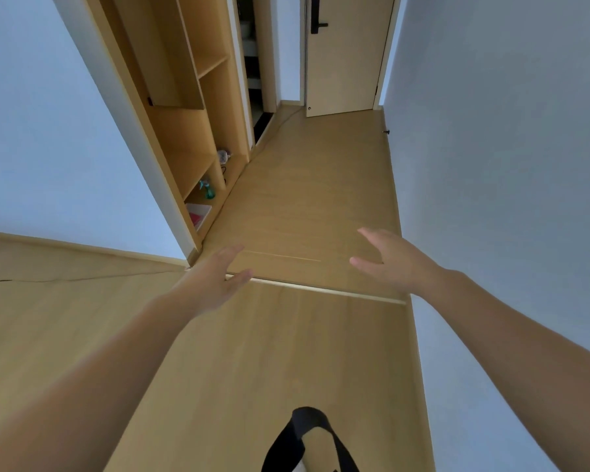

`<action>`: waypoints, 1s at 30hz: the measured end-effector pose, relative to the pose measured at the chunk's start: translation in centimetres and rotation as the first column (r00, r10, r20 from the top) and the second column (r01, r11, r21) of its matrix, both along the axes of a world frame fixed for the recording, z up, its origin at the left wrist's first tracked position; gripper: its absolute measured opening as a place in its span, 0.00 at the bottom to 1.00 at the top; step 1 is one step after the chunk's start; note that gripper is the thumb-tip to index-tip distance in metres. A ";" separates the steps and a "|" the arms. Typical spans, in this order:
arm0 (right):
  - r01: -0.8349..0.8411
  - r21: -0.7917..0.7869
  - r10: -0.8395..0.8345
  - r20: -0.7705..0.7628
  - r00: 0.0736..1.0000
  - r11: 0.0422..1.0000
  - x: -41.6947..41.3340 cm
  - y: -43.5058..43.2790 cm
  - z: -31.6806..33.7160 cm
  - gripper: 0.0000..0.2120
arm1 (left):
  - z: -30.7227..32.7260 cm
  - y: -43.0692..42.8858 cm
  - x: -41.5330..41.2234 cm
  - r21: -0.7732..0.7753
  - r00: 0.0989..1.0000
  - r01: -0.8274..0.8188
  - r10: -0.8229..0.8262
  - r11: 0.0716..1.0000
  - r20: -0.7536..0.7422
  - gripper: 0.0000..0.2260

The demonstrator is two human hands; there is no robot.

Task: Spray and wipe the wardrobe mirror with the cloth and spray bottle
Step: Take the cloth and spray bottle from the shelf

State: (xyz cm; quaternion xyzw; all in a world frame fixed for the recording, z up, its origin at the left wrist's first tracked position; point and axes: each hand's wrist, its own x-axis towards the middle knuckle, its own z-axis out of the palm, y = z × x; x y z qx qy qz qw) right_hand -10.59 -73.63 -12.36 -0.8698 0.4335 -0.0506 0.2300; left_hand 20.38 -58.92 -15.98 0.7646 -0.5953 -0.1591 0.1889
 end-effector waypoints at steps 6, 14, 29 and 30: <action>0.014 0.013 -0.014 -0.022 1.000 1.000 3.0 -5.3 -0.5 0.34 | 0.4 -6.6 3.4 0.012 0.999 0.032 -0.032 0.999 0.036 0.28; -0.010 0.032 0.011 -0.046 0.999 0.999 6.1 -14.5 -0.8 0.35 | 0.0 -14.7 6.5 0.039 1.000 0.000 -0.001 0.999 0.020 0.28; -0.200 0.028 0.202 -0.075 0.977 0.979 9.7 -40.3 1.5 0.33 | 0.3 -34.4 4.7 0.017 0.967 -0.256 0.256 0.967 0.001 0.29; -0.205 0.030 0.206 -0.071 0.976 0.978 9.9 -41.8 1.6 0.33 | 0.2 -35.5 4.5 0.018 0.963 -0.268 0.268 0.963 0.000 0.29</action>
